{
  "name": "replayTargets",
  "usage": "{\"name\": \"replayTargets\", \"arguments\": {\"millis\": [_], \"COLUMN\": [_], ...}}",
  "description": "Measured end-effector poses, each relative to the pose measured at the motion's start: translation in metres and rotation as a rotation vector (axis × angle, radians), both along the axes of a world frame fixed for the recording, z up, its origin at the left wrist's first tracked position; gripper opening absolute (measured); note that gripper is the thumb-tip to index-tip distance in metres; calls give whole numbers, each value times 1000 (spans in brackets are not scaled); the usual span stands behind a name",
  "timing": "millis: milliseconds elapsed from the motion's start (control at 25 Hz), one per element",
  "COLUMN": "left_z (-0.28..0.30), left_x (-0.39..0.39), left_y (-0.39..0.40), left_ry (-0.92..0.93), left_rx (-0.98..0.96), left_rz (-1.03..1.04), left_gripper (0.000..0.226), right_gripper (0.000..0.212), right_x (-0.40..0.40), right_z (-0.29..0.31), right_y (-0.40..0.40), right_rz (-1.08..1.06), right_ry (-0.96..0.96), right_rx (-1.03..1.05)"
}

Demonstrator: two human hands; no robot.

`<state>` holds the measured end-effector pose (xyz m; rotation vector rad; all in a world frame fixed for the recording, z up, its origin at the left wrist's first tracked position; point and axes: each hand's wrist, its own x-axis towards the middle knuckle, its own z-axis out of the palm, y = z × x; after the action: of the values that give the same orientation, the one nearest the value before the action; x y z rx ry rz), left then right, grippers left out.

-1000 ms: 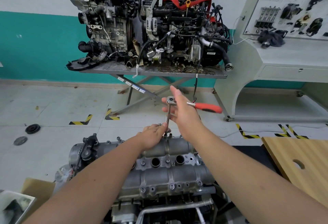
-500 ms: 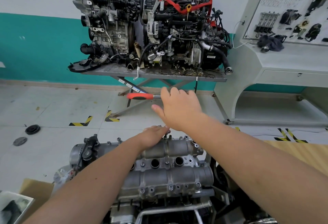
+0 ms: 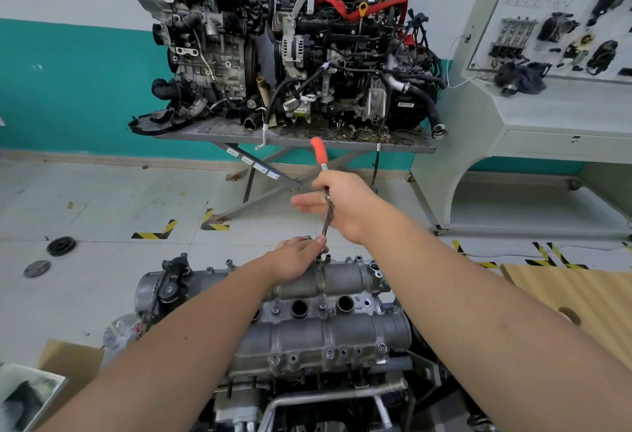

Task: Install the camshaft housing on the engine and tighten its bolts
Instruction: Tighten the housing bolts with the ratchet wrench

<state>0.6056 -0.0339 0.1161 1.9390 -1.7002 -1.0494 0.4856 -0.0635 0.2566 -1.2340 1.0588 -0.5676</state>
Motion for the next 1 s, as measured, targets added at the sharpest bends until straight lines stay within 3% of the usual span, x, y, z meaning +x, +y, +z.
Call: {"name": "replayTargets", "arguments": {"millis": [120, 280, 400, 560, 680, 800, 840, 920, 1000], "left_z": [1, 3, 2, -1, -6, -8, -6, 1, 8], "left_x": [-3, -7, -5, -3, 0, -1, -3, -4, -4], "left_y": [2, 2, 2, -1, -3, -3, -2, -1, 3], "left_ry": [-28, -13, 5, -7, 2, 76, 72, 32, -2], "left_rx": [1, 23, 35, 51, 8, -53, -30, 35, 58], "left_rz": [12, 55, 62, 59, 38, 59, 60, 53, 28], "left_gripper": [61, 61, 57, 53, 51, 41, 39, 39, 48], "right_gripper": [18, 40, 26, 50, 39, 35, 34, 22, 32], "right_x": [2, 7, 7, -2, -7, -9, -7, 2, 12], "right_z": [-18, -30, -40, -56, -56, -41, -32, -13, 4], "right_y": [2, 6, 12, 13, 3, -8, -7, 0, 8], "right_rz": [-179, -232, -187, -248, -280, -63, 54, 229, 284], "right_ry": [-298, -224, -163, -128, 120, 500, 692, 1066, 1296], "right_rx": [137, 88, -173, -792, -1311, -1746, -1769, -1605, -1368]}}
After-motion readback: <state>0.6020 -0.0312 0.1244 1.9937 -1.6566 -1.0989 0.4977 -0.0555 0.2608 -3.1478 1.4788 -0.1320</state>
